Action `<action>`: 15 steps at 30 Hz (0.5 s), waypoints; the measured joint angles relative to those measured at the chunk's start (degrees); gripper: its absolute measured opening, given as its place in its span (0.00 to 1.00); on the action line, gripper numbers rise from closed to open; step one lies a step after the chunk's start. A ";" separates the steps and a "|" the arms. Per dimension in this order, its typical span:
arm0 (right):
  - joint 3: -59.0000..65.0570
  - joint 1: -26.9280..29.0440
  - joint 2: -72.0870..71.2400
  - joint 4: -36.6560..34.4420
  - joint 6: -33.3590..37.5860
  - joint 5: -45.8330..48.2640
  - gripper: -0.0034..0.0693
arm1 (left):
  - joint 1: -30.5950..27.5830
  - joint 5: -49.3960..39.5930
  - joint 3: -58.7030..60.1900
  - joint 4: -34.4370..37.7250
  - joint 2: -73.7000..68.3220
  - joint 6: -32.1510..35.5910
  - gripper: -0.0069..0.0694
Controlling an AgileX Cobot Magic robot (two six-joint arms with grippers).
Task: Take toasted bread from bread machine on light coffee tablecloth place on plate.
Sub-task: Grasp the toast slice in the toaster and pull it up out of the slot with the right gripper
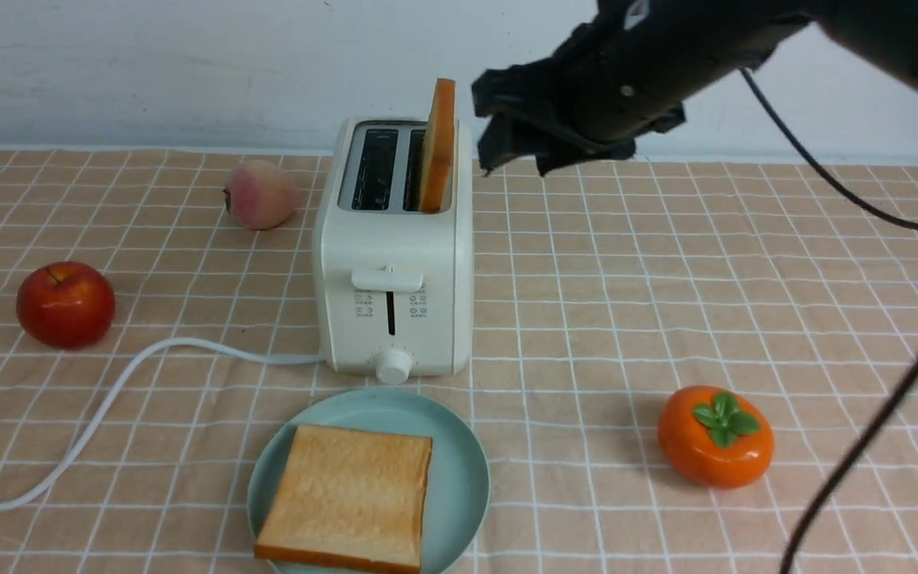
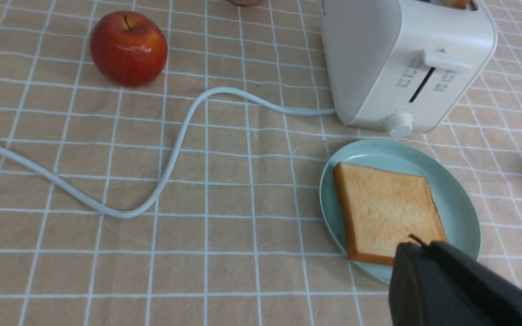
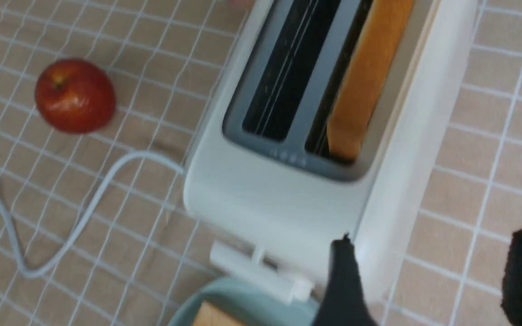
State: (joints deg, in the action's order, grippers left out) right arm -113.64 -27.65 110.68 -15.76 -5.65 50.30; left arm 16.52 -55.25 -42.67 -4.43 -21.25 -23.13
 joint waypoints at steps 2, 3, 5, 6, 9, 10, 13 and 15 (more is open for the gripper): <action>-4.65 0.00 5.00 -0.20 -0.90 -2.79 0.80 | 0.00 -2.62 0.00 -0.05 1.86 0.04 0.07; -6.29 0.00 6.62 -0.36 -1.03 -3.81 0.83 | 0.00 -3.31 0.00 -0.05 2.26 0.04 0.07; -9.13 0.00 9.21 -1.10 -1.19 -5.49 0.86 | 0.00 -5.01 0.00 -0.12 3.07 0.04 0.07; -11.04 0.00 11.49 -1.61 -1.26 -7.17 0.87 | 0.00 -6.90 0.00 -0.65 3.66 0.04 0.07; -13.13 0.00 14.70 -1.80 -1.32 -8.31 0.84 | 0.00 -9.35 0.00 -2.06 4.01 0.04 0.07; -13.71 0.00 16.15 -1.81 -1.32 -8.43 0.75 | 0.00 -10.82 0.00 -2.81 4.01 0.04 0.07; -13.78 0.00 16.87 -1.44 -0.56 -8.31 0.51 | 0.00 -11.72 0.00 -3.15 4.01 0.04 0.07; -13.78 -0.11 15.51 -0.53 0.36 -7.64 0.22 | 0.00 -11.93 0.00 -3.23 4.01 0.04 0.07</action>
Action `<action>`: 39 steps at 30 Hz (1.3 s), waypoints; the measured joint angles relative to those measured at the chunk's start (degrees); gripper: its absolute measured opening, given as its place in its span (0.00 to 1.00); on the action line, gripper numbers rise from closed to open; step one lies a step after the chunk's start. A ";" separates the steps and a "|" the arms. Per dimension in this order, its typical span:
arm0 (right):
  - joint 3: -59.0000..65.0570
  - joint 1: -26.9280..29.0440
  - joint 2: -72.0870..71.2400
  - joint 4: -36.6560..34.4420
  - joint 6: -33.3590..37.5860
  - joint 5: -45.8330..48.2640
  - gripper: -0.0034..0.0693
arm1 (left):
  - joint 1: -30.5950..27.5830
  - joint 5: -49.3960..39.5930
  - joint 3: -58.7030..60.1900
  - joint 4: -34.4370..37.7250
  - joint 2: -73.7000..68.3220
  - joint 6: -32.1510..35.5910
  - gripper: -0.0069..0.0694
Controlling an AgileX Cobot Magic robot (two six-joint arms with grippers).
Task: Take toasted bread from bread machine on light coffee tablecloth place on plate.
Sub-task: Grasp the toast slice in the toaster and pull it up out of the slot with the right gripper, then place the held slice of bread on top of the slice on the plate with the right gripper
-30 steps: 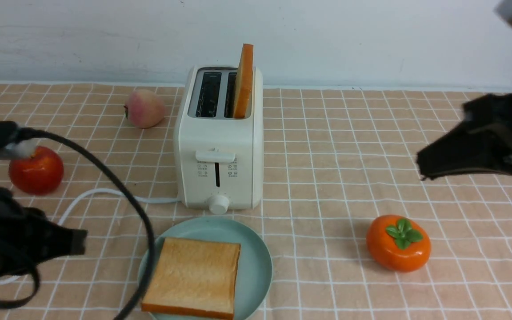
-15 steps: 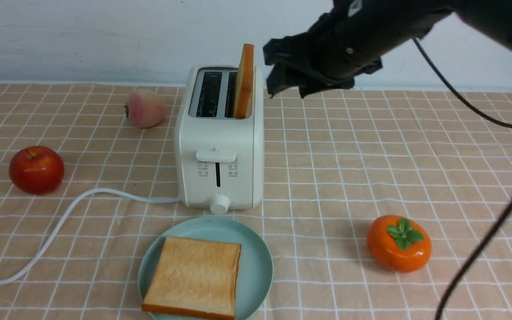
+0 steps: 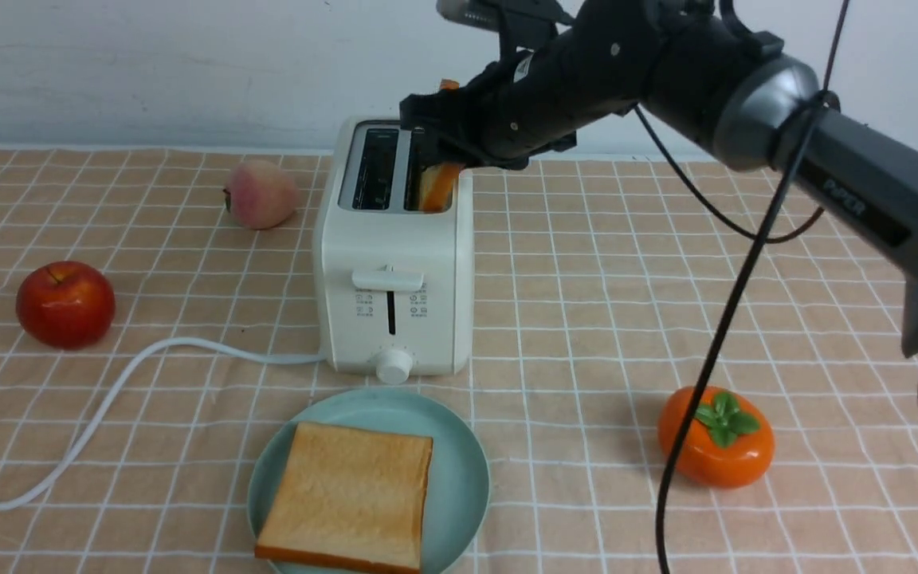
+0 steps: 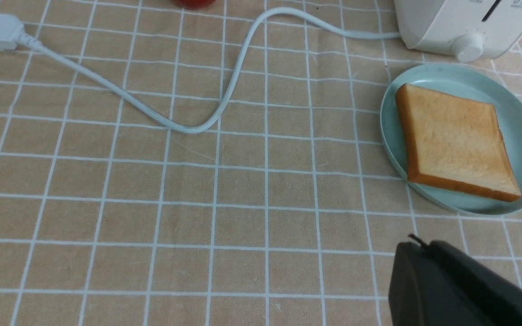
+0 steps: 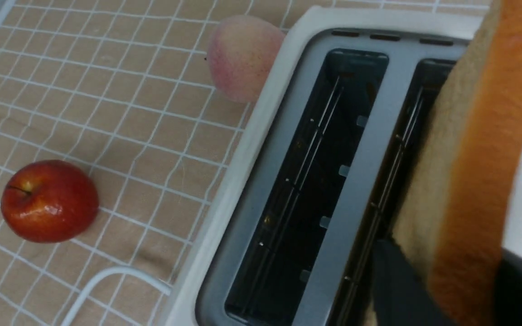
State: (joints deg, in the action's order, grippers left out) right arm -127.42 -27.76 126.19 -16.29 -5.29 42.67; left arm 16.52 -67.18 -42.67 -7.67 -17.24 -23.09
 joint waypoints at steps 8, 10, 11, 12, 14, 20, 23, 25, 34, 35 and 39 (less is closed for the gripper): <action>-0.52 0.05 -15.37 3.86 1.93 10.31 0.20 | 0.00 0.00 0.00 -0.66 0.00 0.00 0.07; -0.86 0.05 -17.82 3.99 2.77 14.46 0.20 | 0.00 0.08 0.00 -0.66 0.00 0.00 0.07; -1.12 0.05 -21.10 4.13 4.37 20.21 0.20 | 0.00 0.37 0.00 -0.66 0.00 0.00 0.07; -1.19 0.05 -22.91 4.13 5.91 24.83 0.20 | 0.00 0.71 0.00 -0.72 0.00 0.00 0.07; -0.93 0.05 -24.32 3.65 7.21 28.17 0.20 | 0.00 1.19 0.00 -0.77 0.00 0.00 0.07; 11.12 -0.20 -26.61 -5.10 10.38 29.18 0.20 | 0.00 2.24 0.00 -0.98 0.00 0.00 0.07; 21.26 -0.72 -26.61 -12.84 15.70 29.12 0.20 | 0.00 2.25 0.00 -0.98 0.00 0.00 0.07; 30.87 -1.10 -26.51 -21.82 22.69 28.69 0.20 | 0.00 1.97 0.00 -0.44 0.00 0.00 0.07; 48.08 -1.12 -26.32 -42.44 38.02 14.43 0.20 | 0.00 1.33 0.00 0.53 0.00 0.00 0.07; 48.84 -1.12 -26.02 -44.02 38.77 13.03 0.20 | 0.00 1.63 0.00 0.60 0.00 0.00 0.07; 50.05 -1.12 -23.47 -48.90 39.65 8.65 0.21 | 0.00 2.59 0.00 0.79 0.00 0.00 0.07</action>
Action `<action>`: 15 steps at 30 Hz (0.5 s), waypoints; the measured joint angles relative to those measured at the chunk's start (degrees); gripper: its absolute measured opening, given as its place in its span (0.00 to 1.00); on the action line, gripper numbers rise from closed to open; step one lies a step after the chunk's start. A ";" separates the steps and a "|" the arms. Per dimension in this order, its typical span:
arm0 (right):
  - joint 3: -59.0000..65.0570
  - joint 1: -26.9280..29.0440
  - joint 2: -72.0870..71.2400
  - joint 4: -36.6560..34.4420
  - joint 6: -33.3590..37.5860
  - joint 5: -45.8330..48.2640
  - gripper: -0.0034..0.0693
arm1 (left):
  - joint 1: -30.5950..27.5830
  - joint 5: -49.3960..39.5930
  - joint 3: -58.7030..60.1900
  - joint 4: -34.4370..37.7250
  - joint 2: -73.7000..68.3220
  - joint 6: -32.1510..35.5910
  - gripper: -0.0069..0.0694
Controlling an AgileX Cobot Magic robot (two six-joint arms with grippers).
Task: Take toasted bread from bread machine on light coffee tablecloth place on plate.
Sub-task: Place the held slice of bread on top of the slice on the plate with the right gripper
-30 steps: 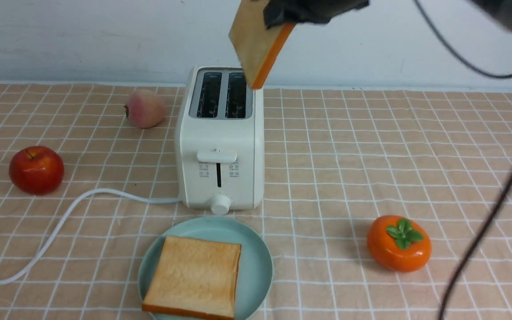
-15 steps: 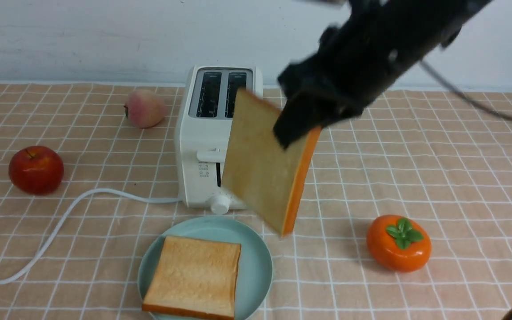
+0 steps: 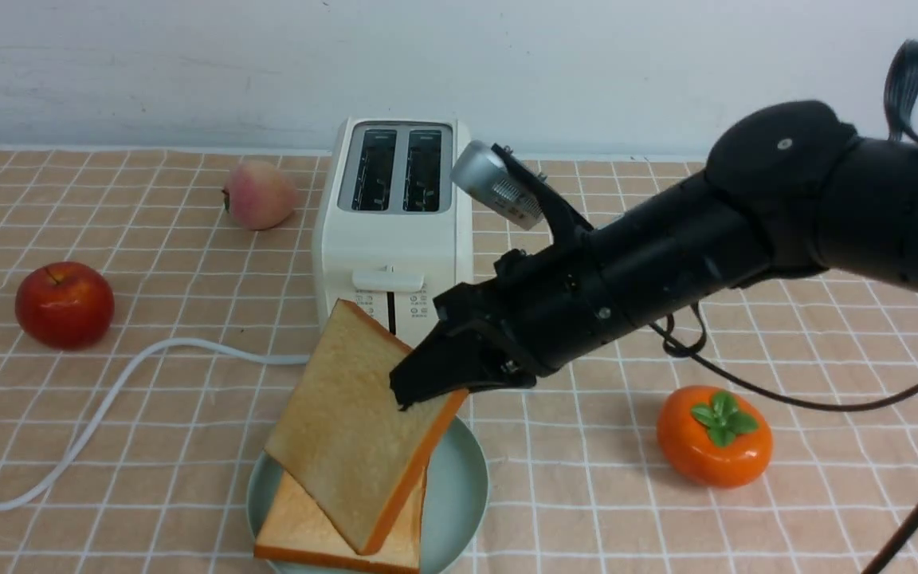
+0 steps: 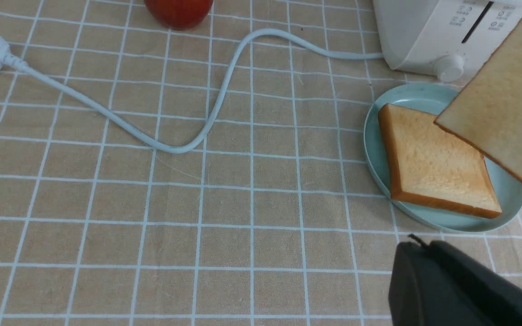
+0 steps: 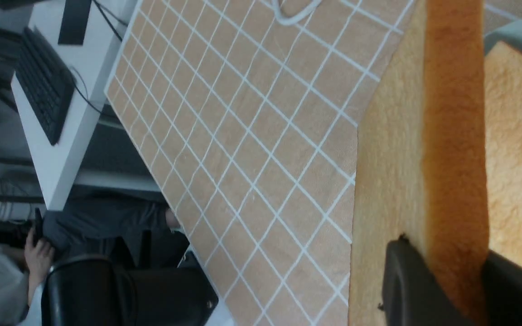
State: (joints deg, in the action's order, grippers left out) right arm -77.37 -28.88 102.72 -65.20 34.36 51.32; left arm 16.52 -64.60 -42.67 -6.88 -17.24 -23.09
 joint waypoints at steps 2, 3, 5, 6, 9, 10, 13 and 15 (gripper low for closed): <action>0.06 0.00 1.24 -1.04 0.12 -1.17 0.24 | 0.00 0.00 0.00 0.00 0.00 0.00 0.07; 0.13 0.00 2.52 -1.93 0.26 -2.36 0.29 | 0.00 0.00 0.00 0.05 0.00 0.00 0.07; 0.17 0.00 3.62 -2.43 0.32 -3.16 0.33 | 0.00 0.00 0.00 0.05 0.00 0.00 0.07; 0.33 0.00 4.83 -2.66 0.45 -3.98 0.40 | 0.00 0.00 0.00 0.05 0.00 0.00 0.07; 0.42 0.13 6.74 -1.62 0.46 -4.72 0.55 | 0.00 0.00 0.00 0.05 0.00 0.00 0.07; 0.42 0.37 6.84 -1.09 0.46 -4.72 0.58 | 0.00 0.00 0.00 0.05 0.00 0.00 0.07; 0.29 1.60 6.86 1.09 0.40 -4.33 0.66 | 0.00 0.00 0.00 0.05 0.00 0.00 0.07; -0.61 3.43 6.49 3.59 -0.35 -2.94 0.70 | 0.00 0.00 0.00 0.05 0.00 0.00 0.07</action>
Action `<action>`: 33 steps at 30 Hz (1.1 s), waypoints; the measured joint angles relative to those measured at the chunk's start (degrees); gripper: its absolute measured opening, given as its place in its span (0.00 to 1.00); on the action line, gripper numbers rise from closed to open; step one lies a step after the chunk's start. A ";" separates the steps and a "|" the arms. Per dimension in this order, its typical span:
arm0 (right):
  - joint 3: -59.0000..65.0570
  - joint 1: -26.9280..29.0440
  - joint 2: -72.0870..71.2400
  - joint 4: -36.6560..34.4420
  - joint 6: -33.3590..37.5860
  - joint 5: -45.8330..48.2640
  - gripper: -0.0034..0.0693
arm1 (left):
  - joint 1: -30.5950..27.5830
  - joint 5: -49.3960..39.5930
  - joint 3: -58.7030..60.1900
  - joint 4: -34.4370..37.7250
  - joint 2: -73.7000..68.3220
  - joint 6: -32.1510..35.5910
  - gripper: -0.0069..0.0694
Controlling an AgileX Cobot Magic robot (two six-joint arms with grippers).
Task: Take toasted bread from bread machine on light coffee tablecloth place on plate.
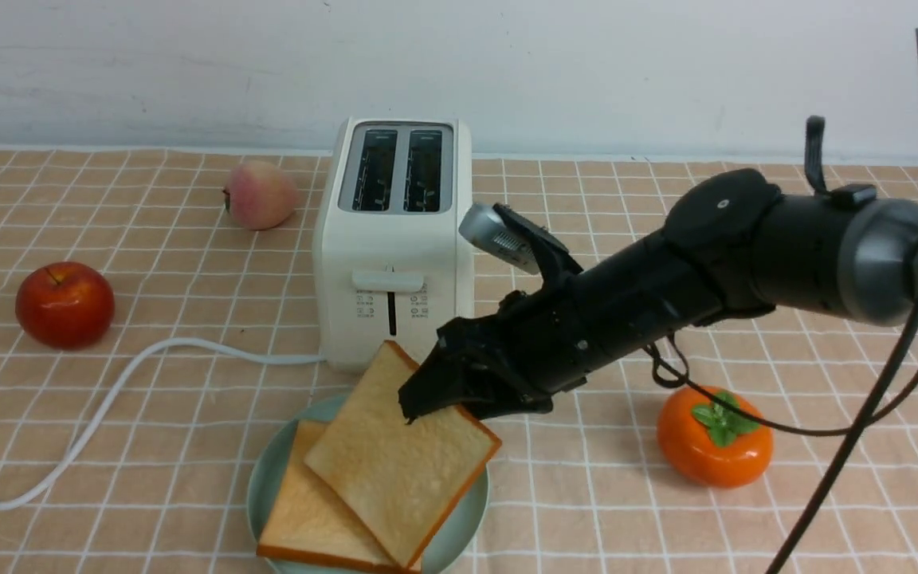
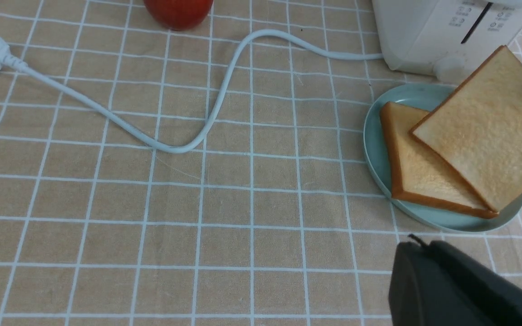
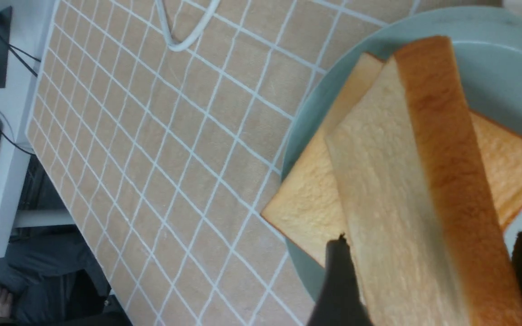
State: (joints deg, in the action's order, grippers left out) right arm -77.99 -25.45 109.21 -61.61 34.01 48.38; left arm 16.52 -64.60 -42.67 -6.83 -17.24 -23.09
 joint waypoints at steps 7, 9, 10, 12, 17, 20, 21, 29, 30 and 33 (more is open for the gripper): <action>-4.66 7.65 -5.03 10.32 -6.12 7.10 0.71 | 0.00 -0.05 0.00 0.00 0.00 0.00 0.07; -6.44 9.84 -7.06 13.75 -7.90 10.24 0.69 | 0.00 -0.05 0.00 0.00 0.00 0.00 0.07; -7.98 11.49 -8.77 16.44 -9.96 13.63 0.65 | 0.00 -0.05 0.00 0.00 0.00 0.00 0.07; -10.41 14.16 -12.25 20.91 -14.72 18.28 0.56 | 0.00 0.10 0.00 0.25 0.00 0.00 0.07; -12.18 17.49 -24.22 28.83 -20.03 21.56 0.19 | 0.00 3.73 0.00 4.55 0.00 0.00 0.07; -11.92 17.58 -33.10 29.47 -20.69 22.55 0.03 | 0.00 7.82 0.25 8.28 0.00 0.00 0.07; -11.83 17.58 -34.29 29.35 -20.80 22.63 0.03 | 0.00 8.19 0.32 8.48 0.00 0.00 0.07; 6.82 17.58 -62.57 29.24 -19.03 7.24 0.04 | 0.00 23.30 7.85 12.66 0.00 0.00 0.07; 9.12 17.58 -65.58 29.55 -18.91 4.42 0.04 | 0.00 24.52 8.54 12.66 0.00 0.00 0.07; 19.17 17.58 -74.32 30.43 -18.45 -3.79 0.04 | 0.00 28.13 11.51 13.24 0.00 0.00 0.07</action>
State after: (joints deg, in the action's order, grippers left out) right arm -58.81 -7.87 34.90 -31.18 15.56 44.59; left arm 16.52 -36.47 -31.16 6.40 -17.24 -23.09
